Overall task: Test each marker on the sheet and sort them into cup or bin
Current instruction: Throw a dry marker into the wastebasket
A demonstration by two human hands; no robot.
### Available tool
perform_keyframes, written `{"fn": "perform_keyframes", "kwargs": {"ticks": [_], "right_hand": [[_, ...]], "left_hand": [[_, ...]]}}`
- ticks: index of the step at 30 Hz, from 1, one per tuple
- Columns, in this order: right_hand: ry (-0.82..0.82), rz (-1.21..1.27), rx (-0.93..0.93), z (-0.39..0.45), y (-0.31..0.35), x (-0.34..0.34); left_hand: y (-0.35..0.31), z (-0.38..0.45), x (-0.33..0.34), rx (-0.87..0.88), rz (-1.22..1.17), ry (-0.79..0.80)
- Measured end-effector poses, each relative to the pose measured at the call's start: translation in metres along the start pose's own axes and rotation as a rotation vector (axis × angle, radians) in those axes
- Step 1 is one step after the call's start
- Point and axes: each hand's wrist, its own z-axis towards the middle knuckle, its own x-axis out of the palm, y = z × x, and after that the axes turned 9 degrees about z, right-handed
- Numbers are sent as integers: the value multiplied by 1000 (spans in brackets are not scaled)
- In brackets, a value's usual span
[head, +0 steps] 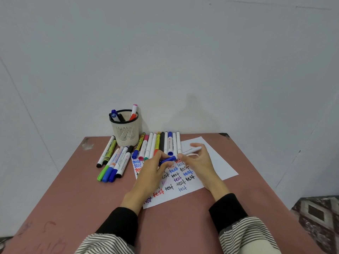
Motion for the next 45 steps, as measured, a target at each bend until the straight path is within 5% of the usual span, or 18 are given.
{"fn": "perform_keyframes", "kwargs": {"ticks": [7,10,15,35,40,45], "right_hand": [[-21,-732,-495,-1,-10,-3],[74,-910,-548,-6,-9,0],[177,-1078,-496,-19,1,16],[80,-1191,-560,-21,-8,20],[126,-1187,-463,-19,-8,17],[-54,-1097,-421,-26,1,-5]], "left_hand": [[0,-1,-3,-31,-1,34],[-1,-3,-5,-67,9,63],[-1,1,-17,-107,-113,-298],[1,3,-19,-97,-239,-270],[-2,0,-13,-106,-130,-281],[-16,-7,5,-63,44,-297]]}}
